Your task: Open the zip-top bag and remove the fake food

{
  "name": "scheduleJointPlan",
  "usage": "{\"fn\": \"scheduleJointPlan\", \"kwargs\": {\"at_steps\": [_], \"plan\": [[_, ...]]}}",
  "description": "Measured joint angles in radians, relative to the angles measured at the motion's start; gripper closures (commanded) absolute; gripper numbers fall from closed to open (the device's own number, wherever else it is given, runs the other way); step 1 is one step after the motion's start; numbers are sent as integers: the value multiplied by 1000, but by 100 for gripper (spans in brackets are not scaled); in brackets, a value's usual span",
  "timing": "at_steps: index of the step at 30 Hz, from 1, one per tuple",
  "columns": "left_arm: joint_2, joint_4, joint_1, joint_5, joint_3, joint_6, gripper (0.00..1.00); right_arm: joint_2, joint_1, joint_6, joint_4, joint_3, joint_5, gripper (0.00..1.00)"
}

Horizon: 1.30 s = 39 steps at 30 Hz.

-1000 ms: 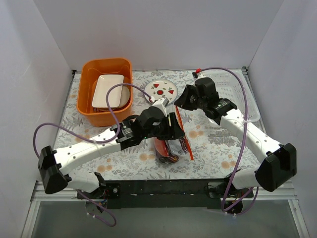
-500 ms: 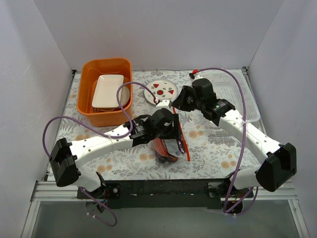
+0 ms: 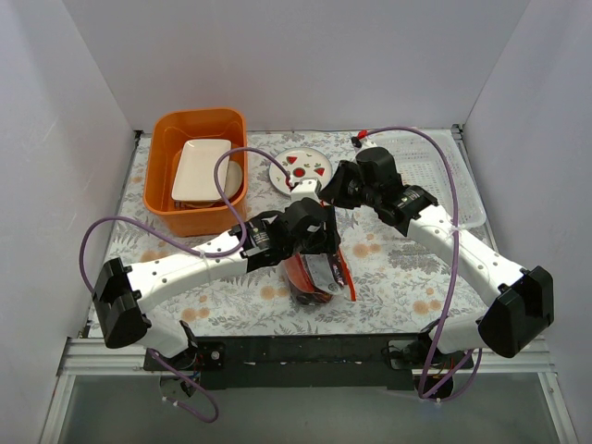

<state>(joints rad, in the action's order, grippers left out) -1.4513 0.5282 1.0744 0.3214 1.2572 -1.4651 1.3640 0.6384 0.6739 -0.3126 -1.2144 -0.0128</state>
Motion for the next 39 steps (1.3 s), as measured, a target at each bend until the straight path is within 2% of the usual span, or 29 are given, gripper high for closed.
{"fn": "scheduleJointPlan", "kwargs": {"at_steps": [7,8,9,16,19,20,21,24,25,30,32,37,39], "plan": [[-42,-7,2,61,42,-5,68,0,5,1,0,0,4,99],[-52,-7,2,67,43,-6,77,0,5,2,0,0,4,99],[-61,-6,2,72,43,-6,80,-1,5,2,-1,0,3,99],[-74,-13,3,82,38,-8,87,-2,6,-1,-7,0,24,99],[-62,-31,3,81,18,-8,94,-3,6,-5,-10,0,28,99],[-57,-39,3,80,10,-9,98,-6,6,-9,-10,0,29,97],[-52,-45,3,78,3,-9,100,-10,6,-14,-11,2,30,90],[-34,-76,3,63,-25,-8,100,-34,8,-32,-10,15,32,74],[-28,-89,3,56,-36,-9,100,-44,8,-39,-10,21,32,62],[17,-150,2,42,-107,-9,100,-106,8,-81,1,57,28,41],[47,-171,1,37,-149,-11,100,-150,8,-99,3,91,9,39],[105,-190,-7,24,-187,-16,100,-230,10,-133,1,182,-42,46],[113,-200,-13,18,-187,-16,100,-262,14,-141,1,234,-63,45]]}}
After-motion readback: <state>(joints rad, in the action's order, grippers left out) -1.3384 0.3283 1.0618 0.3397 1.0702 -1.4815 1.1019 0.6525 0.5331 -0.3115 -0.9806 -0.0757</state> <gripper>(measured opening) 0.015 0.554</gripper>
